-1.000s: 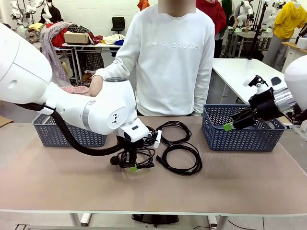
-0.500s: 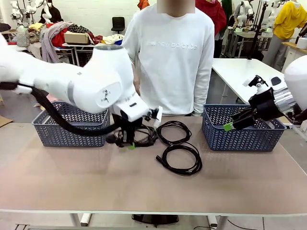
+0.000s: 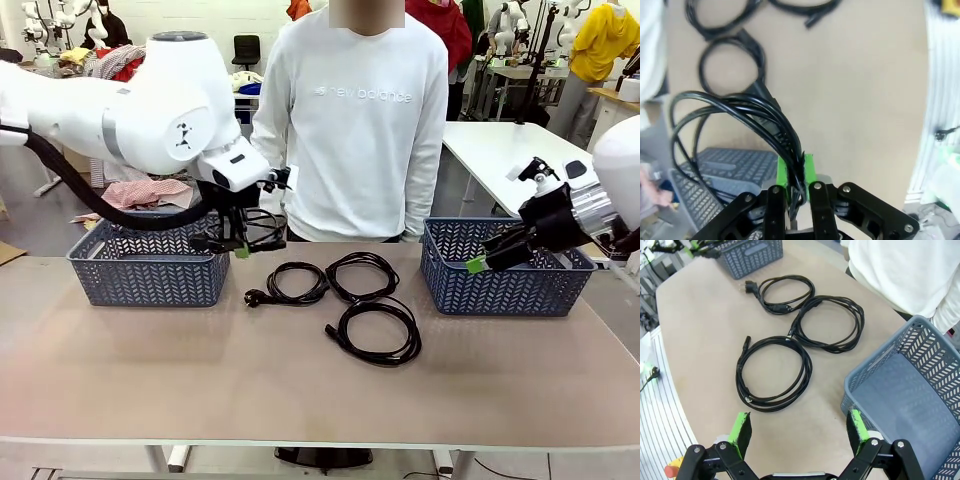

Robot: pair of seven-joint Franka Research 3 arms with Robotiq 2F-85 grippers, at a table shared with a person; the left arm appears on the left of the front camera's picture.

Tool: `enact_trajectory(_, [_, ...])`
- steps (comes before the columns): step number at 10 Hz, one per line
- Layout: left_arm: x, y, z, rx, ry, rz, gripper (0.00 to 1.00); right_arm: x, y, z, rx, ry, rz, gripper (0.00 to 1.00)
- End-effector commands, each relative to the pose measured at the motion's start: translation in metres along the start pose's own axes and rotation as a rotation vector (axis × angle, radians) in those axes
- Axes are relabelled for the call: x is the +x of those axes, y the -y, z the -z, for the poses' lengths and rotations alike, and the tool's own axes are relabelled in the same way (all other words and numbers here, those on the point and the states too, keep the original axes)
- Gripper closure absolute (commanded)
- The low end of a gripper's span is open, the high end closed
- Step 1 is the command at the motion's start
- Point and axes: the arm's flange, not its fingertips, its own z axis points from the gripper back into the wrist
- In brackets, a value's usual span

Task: Organize the cables according to human instructions.
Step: Pick up a bundle of cables and place it in the basket indicated by the human.

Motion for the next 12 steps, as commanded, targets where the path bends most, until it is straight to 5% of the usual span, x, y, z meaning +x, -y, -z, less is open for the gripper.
enact_trajectory(1, [-0.014, -0.021, -0.006, -0.021, 0.0, -0.027, 1.0, 0.0, 0.005, 0.005, 0.005, 0.032, -0.029, 0.0])
enact_trajectory(10, [-0.028, -0.029, -0.001, -0.005, -0.007, -0.062, 1.0, 0.0, 0.005, 0.005, 0.005, 0.032, -0.029, 0.0])
enact_trajectory(11, [-0.024, -0.03, 0.001, -0.008, -0.005, -0.061, 0.85, 0.0, 0.005, 0.005, 0.005, 0.032, -0.029, 0.0])
enact_trajectory(12, [-0.033, -0.035, 0.005, -0.004, 0.002, -0.062, 0.85, 0.0, 0.005, 0.005, 0.005, 0.032, -0.029, 0.0])
